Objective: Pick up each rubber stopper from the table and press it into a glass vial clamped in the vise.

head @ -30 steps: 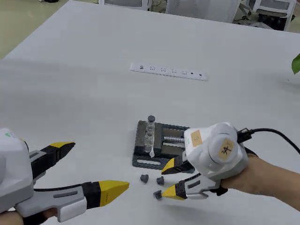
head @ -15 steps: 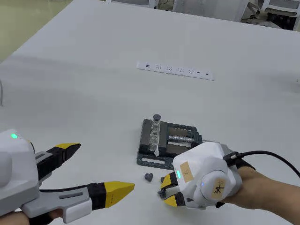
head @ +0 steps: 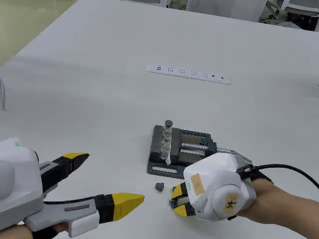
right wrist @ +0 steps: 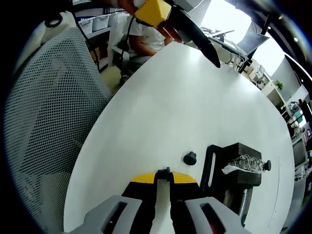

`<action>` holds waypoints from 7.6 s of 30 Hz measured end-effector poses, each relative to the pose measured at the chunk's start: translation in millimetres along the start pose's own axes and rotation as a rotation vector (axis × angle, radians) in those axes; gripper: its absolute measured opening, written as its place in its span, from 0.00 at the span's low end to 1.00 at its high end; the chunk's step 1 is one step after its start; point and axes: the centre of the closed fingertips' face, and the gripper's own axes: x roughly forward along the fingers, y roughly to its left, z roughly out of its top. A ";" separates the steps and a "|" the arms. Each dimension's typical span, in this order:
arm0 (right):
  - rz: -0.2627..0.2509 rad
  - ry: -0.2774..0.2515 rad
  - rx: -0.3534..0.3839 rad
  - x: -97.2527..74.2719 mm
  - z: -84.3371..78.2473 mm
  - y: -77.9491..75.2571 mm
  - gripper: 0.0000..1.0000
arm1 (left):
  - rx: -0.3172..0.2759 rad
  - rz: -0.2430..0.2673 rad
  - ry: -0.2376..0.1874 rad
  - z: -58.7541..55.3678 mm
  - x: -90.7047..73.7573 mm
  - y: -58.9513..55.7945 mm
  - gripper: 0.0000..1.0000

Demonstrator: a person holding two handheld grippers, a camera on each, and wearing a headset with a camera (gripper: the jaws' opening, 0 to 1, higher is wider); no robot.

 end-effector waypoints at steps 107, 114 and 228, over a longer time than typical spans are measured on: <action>-0.010 -0.130 0.003 -178.8 73.7 -3.7 0.09 | 0.512 -0.603 0.061 56.3 42.1 -157.9 0.03; 0.007 -0.128 -0.015 -176.8 76.7 2.2 0.08 | 0.510 -0.611 0.079 52.3 42.9 -159.1 0.03; 0.213 0.292 -0.483 -33.3 6.1 -147.2 0.04 | 0.176 -0.075 0.081 -11.0 30.8 3.4 0.99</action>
